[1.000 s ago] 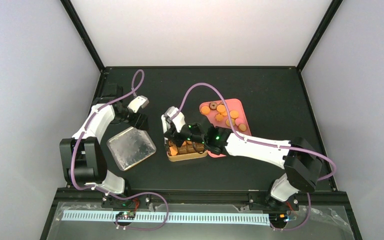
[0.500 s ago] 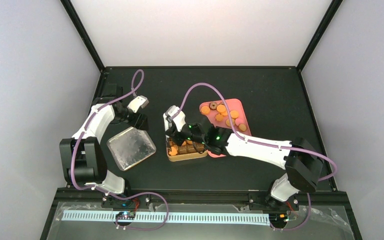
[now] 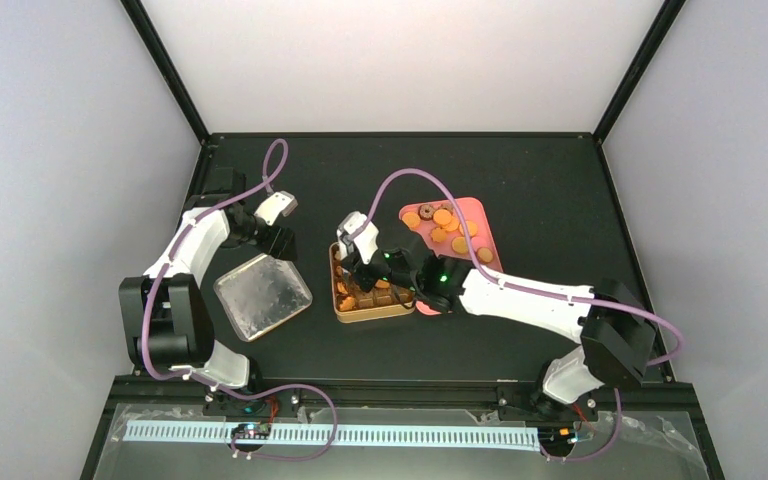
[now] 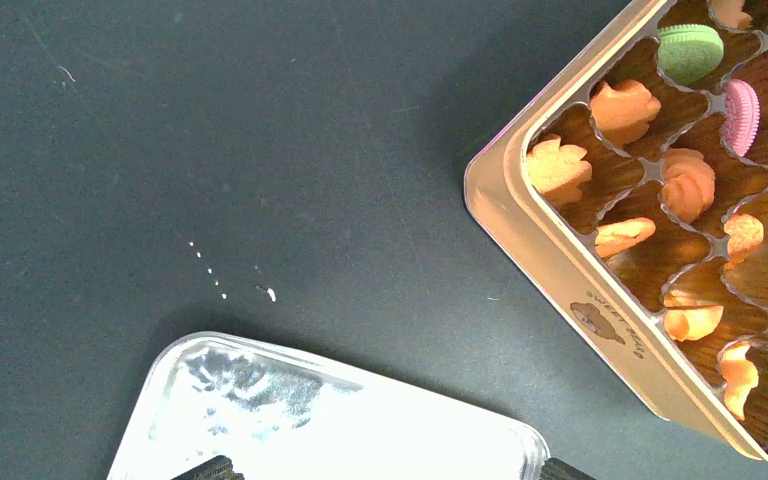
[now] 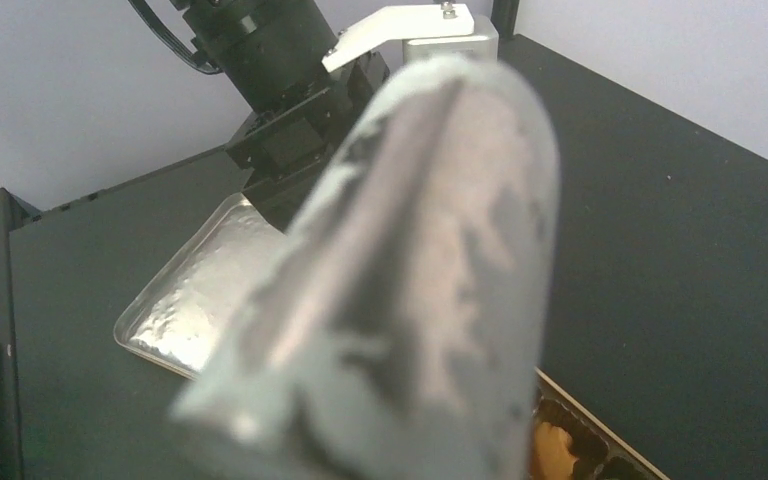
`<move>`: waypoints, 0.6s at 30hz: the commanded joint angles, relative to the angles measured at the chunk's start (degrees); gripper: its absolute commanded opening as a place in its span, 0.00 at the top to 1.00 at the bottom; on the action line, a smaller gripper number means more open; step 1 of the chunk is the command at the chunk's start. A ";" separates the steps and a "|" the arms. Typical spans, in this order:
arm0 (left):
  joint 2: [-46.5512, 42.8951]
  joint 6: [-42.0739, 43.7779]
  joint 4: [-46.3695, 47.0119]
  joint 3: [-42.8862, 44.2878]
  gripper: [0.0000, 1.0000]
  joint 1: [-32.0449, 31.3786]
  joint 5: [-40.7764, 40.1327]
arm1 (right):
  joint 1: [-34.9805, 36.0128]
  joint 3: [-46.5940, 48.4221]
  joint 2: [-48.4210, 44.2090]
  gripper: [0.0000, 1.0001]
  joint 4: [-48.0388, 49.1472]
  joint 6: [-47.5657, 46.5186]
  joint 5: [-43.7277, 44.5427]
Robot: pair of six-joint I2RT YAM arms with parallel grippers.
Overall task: Pack the cookies
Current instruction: Adjust the fake cookies in the empty pocket of the box, then pick up the fake cookies from the plate.
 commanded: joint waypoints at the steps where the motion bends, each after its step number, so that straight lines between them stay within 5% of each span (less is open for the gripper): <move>1: -0.08 0.83 -0.48 1.88 0.20 0.40 1.81 | -0.33 -1.12 -3.12 0.76 1.43 -0.50 1.51; 10: -0.08 0.92 -0.81 2.47 0.20 0.41 1.78 | -2.17 -2.56 -7.08 0.75 1.04 0.39 3.72; 18: -0.01 0.88 -0.97 2.76 0.20 0.43 2.01 | -12.50 -9.41 -15.28 0.74 -2.74 3.88 8.83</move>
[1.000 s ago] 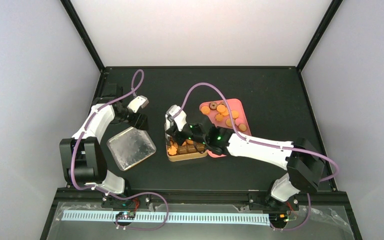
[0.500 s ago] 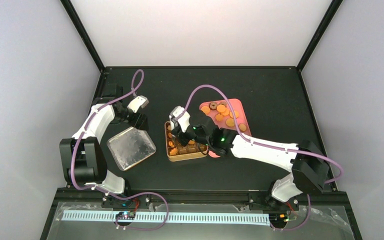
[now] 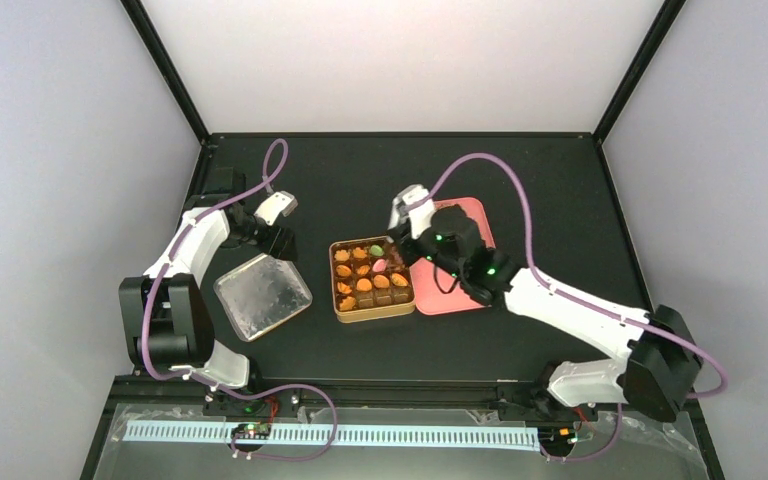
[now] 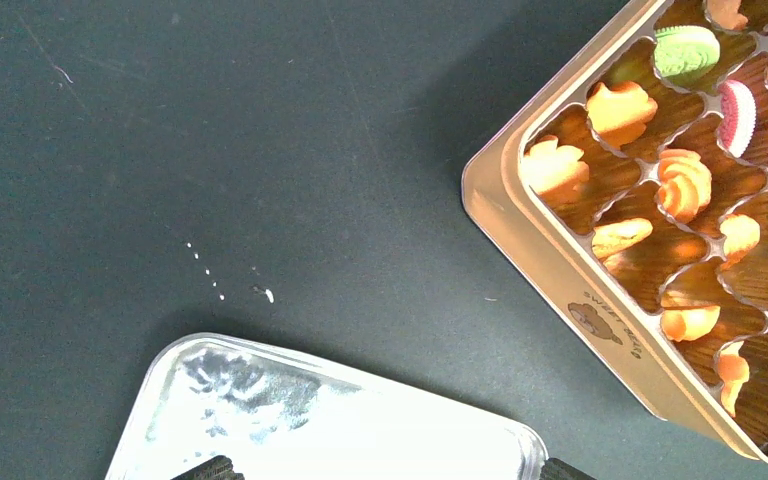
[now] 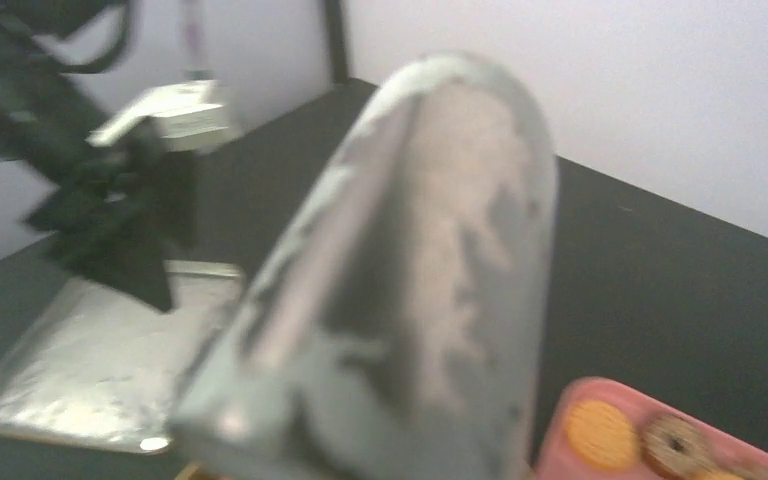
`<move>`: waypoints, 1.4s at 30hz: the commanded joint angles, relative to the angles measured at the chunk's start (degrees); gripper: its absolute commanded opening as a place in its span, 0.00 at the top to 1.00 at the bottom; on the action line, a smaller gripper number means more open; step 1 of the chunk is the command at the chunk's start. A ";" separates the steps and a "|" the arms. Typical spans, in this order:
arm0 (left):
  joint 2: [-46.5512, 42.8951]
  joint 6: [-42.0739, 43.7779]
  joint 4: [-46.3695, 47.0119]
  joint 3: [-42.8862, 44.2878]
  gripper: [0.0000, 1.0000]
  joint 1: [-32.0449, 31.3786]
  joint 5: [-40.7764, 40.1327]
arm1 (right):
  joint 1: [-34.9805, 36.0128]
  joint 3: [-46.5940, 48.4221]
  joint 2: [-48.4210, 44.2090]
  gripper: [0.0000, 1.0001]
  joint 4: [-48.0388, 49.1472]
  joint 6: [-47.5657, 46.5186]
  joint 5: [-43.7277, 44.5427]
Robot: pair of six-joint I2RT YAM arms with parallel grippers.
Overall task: Pack the cookies
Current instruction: Pick up the fake cookies from the plate.
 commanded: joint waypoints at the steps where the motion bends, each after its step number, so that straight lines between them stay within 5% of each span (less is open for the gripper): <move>1: 0.00 0.92 -0.83 2.68 0.20 0.42 1.89 | -5.98 -3.61 -4.70 0.74 -2.83 2.95 6.50; 10: 0.08 1.10 -0.82 2.67 0.20 0.49 2.10 | -15.22 -12.71 -13.34 0.72 -9.63 9.77 16.85; 20: -0.43 1.27 -0.95 2.41 0.20 0.50 2.05 | -17.47 -15.75 -13.42 0.71 -14.97 15.36 23.84; 42: -0.17 1.10 -0.83 2.06 0.20 0.52 2.21 | -18.37 -12.69 -19.98 0.67 -17.13 13.67 20.67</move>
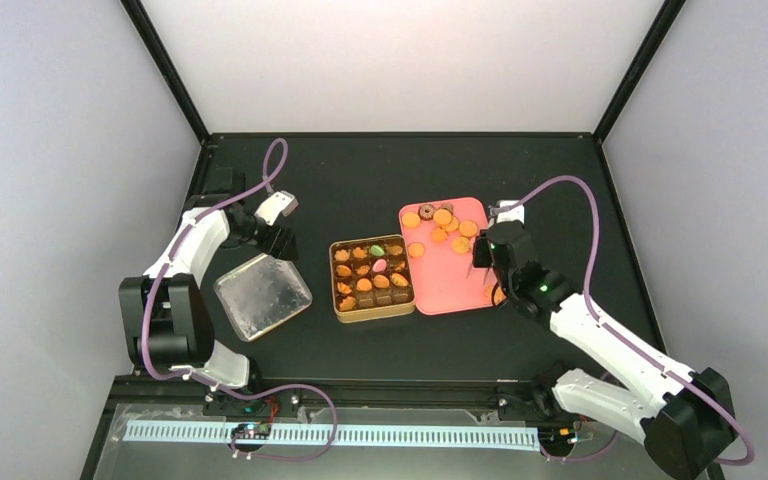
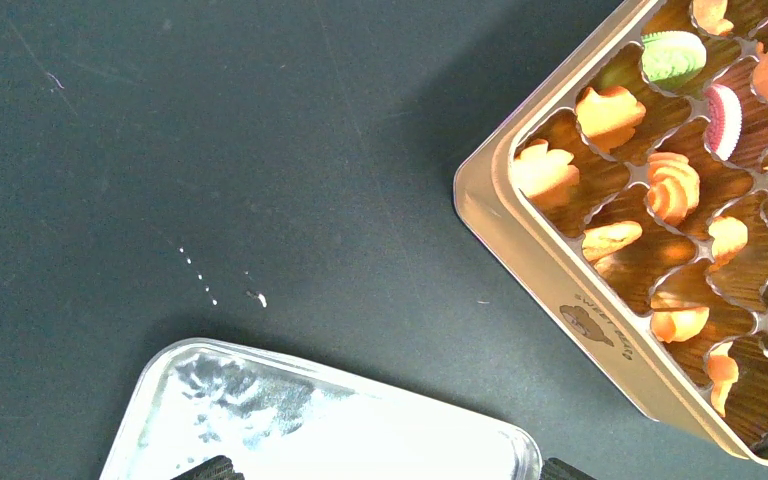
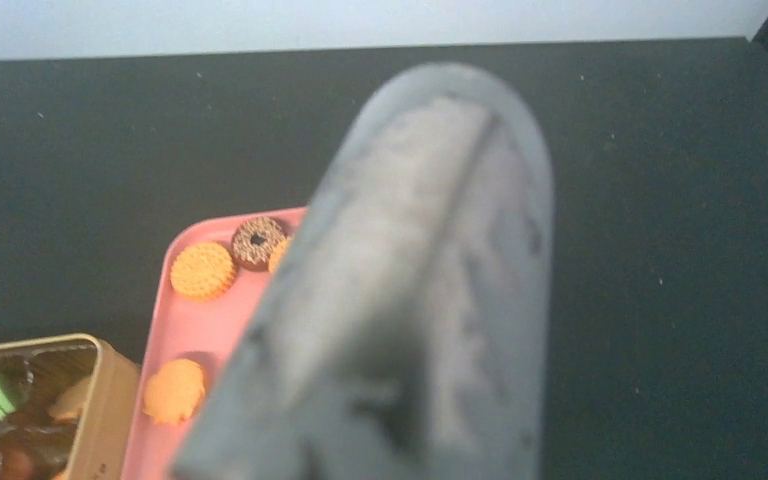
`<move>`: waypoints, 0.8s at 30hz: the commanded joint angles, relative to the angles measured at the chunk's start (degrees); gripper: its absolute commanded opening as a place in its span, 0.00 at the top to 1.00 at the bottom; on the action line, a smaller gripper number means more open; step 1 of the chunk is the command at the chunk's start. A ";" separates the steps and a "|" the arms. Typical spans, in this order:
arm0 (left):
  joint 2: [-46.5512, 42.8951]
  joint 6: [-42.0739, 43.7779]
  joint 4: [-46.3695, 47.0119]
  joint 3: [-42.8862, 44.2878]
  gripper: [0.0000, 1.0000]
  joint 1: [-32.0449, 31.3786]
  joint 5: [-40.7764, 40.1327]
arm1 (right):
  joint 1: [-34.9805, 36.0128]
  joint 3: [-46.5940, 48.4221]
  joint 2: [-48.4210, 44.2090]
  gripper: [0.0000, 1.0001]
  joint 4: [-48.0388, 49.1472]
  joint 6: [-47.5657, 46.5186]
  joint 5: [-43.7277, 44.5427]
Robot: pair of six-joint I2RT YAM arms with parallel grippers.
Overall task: Pack the cookies
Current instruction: Pick up the fake cookies from the plate.
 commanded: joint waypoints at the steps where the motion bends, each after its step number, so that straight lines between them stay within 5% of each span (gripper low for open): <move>1: -0.19 1.01 -0.71 2.01 0.20 0.46 1.28 | -0.51 3.41 -1.59 0.67 0.02 -1.64 0.06; 24: -0.35 1.10 -0.53 1.53 0.20 0.59 1.45 | -1.41 0.54 0.94 0.66 -4.68 -0.89 6.79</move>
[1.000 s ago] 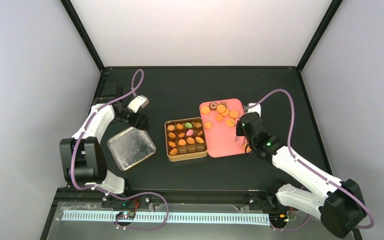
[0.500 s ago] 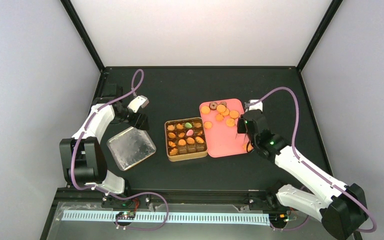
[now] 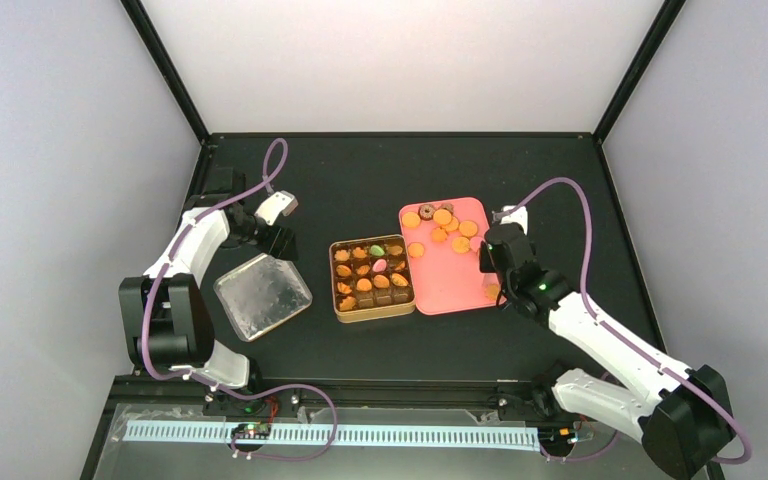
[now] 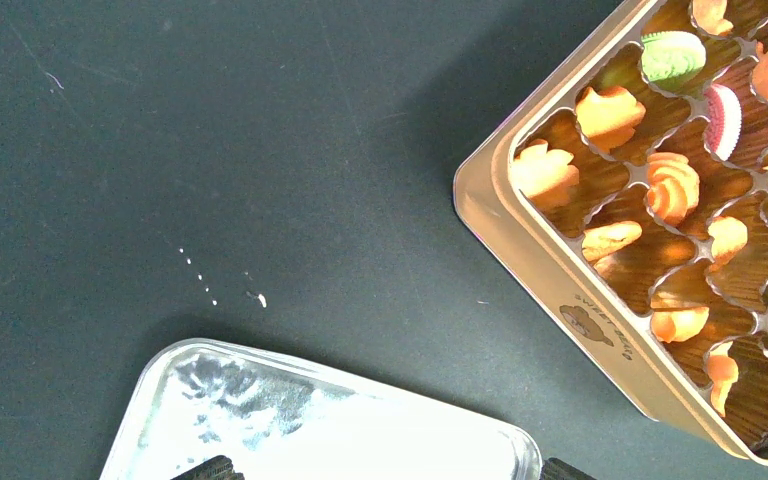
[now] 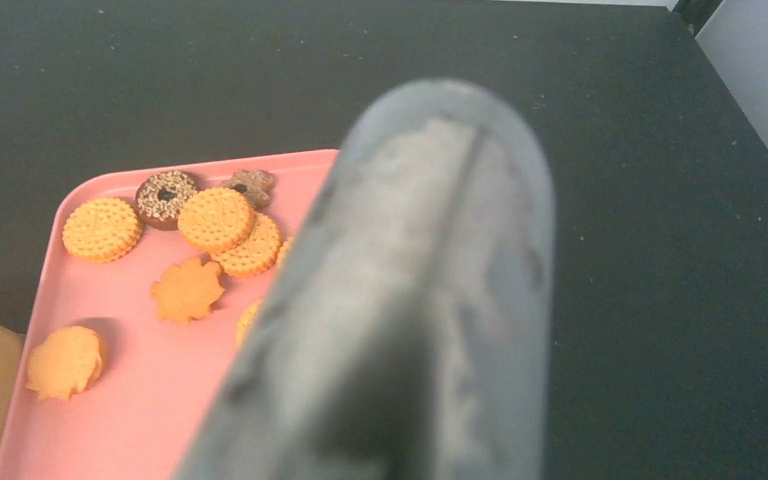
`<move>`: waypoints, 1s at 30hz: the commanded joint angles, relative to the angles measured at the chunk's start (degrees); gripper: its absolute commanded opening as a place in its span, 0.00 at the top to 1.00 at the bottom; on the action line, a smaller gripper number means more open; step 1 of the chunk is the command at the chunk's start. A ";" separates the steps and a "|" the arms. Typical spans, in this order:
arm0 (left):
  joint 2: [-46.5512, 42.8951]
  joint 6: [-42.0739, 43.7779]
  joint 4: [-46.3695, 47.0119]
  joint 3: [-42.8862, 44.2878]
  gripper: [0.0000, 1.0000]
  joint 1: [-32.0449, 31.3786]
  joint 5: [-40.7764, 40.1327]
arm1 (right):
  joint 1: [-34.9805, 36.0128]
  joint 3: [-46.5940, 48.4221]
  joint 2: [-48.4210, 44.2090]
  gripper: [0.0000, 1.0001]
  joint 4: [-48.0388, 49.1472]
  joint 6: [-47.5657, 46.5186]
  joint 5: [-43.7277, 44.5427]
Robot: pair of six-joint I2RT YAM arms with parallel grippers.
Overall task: Pack the cookies
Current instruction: Pick up the fake cookies from the plate.
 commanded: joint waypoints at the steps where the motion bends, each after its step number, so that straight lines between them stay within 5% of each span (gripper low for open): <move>1: -0.36 1.15 -0.53 1.53 0.20 0.57 1.42 | -0.45 0.13 0.87 0.66 0.04 0.25 2.79; 11: -0.17 1.08 -0.87 2.14 0.20 0.54 1.54 | -0.45 -1.62 2.63 0.67 2.55 0.52 1.31; 23: 0.09 1.14 -0.82 2.32 0.20 0.59 1.53 | -0.44 0.89 0.82 0.88 1.81 -1.69 2.56; 30: 0.01 1.12 -0.86 2.56 0.20 0.55 1.50 | -0.45 4.51 -2.35 0.99 2.73 -4.10 -3.90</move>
